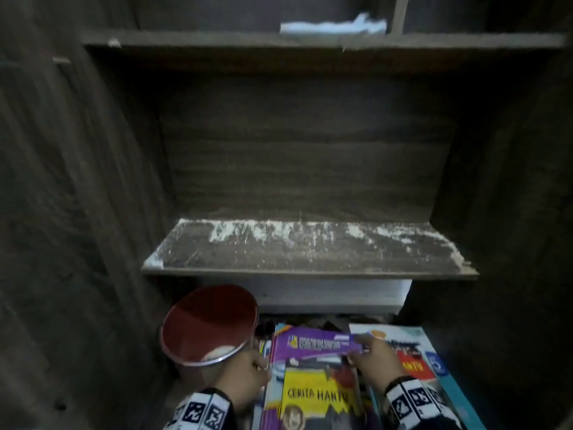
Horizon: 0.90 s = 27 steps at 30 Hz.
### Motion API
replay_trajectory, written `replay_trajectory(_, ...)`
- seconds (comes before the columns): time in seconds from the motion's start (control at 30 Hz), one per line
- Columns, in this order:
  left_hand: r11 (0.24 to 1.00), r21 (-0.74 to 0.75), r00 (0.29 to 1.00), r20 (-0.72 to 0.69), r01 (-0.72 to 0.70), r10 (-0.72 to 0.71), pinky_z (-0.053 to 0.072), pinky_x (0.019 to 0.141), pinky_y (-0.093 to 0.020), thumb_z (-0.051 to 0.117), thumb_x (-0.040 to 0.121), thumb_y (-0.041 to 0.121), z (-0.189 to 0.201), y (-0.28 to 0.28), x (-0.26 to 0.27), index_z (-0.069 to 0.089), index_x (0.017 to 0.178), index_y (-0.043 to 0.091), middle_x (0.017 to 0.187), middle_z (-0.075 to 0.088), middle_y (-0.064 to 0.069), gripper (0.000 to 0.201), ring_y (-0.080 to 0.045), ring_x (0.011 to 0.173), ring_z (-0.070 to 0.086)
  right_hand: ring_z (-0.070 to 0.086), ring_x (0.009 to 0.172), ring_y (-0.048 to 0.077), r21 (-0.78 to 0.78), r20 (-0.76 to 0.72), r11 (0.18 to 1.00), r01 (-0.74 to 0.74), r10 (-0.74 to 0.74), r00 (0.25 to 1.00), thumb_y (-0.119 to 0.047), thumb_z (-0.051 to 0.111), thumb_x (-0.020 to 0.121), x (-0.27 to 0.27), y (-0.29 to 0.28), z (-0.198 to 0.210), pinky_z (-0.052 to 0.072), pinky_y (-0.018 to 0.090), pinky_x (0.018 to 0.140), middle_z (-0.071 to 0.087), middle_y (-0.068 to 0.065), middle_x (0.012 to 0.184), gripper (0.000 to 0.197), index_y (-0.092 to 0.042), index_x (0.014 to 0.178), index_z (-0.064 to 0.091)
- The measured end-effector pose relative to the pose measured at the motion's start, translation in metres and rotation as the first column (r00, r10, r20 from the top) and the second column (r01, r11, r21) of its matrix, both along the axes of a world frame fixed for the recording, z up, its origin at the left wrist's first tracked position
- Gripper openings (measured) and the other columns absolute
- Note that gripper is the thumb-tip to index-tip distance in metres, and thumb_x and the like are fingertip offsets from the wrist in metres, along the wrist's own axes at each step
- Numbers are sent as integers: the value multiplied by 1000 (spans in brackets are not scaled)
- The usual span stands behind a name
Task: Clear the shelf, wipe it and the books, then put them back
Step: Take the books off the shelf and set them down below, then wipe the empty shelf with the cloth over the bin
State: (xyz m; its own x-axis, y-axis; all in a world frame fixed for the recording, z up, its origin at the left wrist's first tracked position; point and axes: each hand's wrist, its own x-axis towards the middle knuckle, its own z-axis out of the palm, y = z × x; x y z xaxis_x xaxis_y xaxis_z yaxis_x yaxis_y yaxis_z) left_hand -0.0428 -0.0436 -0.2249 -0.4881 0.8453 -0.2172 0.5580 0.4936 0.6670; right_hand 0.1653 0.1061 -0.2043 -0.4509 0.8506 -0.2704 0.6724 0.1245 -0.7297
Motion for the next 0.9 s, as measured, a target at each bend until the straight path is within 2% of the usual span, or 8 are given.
replay_trajectory(0.17, 996, -11, 970, -226, 84, -84, 48, 71, -21, 64, 82, 30, 101, 11, -39, 60, 65, 20, 69, 66, 3, 20, -6, 69, 59, 62, 89, 5, 433, -288, 901, 34, 103, 952, -17, 63, 90, -22, 14, 148, 47, 16, 77, 69, -1, 108, 22, -21, 111, 68)
replay_trajectory(0.33, 990, -81, 921, -363, 118, -139, 48, 74, -20, 63, 86, 34, 164, 9, -74, 59, 73, 26, 81, 65, 8, 16, -10, 82, 64, 63, 102, 18, 862, -165, 507, -18, 314, 935, -22, 62, 87, -37, 6, 318, 49, 35, 94, 69, 0, 108, 20, -25, 104, 72)
replay_trajectory(0.43, 984, -95, 907, -382, 151, -176, 45, 65, -14, 63, 87, 32, 170, 4, -81, 60, 74, 27, 75, 63, 11, 14, -1, 70, 59, 61, 107, 22, 959, -74, 283, -6, 269, 960, -22, 55, 90, -56, 14, 399, 48, 36, 94, 67, 4, 113, 25, -24, 108, 71)
replay_trajectory(0.53, 979, -151, 906, -381, 136, -185, 44, 69, -12, 64, 86, 34, 161, 2, -85, 61, 73, 27, 77, 62, 13, 15, -3, 81, 63, 55, 115, 27, 958, 35, 278, -69, 128, 991, -22, 49, 94, -83, 40, 450, 45, 36, 96, 62, 9, 123, 29, -18, 116, 67)
replay_trajectory(0.63, 938, -318, 852, -444, 139, -276, 41, 90, -19, 63, 85, 43, 153, -6, -84, 68, 105, 26, 109, 66, 8, 26, -11, 109, 60, 52, 120, 31, 887, 299, 362, -286, 19, 954, -39, 56, 94, -103, 59, 465, 41, 35, 95, 57, 14, 130, 45, -11, 129, 57)
replay_trajectory(0.73, 924, -361, 839, -458, 127, -295, 34, 104, -23, 57, 89, 47, 155, -14, -91, 61, 121, 29, 132, 57, 6, 37, -14, 124, 51, 50, 123, 32, 852, 408, 371, -370, -26, 912, -48, 68, 83, -113, 66, 470, 39, 35, 97, 53, 14, 134, 72, -8, 137, 45)
replay_trajectory(0.83, 909, -407, 853, -437, 94, -284, 39, 94, -18, 57, 90, 44, 152, -17, -106, 60, 124, 24, 129, 60, 5, 40, -11, 118, 56, 57, 103, 32, 850, 474, 323, -415, -126, 872, -46, 74, 78, -117, 62, 475, 43, 33, 78, 61, 14, 112, 63, -7, 124, 58)
replay_trajectory(0.9, 903, -424, 856, -438, 74, -276, 41, 92, -18, 58, 89, 43, 143, -20, -119, 59, 124, 23, 128, 60, 5, 41, -11, 117, 57, 57, 101, 34, 881, 422, 278, -384, -93, 902, -39, 73, 80, -119, 51, 477, 42, 34, 76, 62, 18, 112, 52, -4, 116, 60)
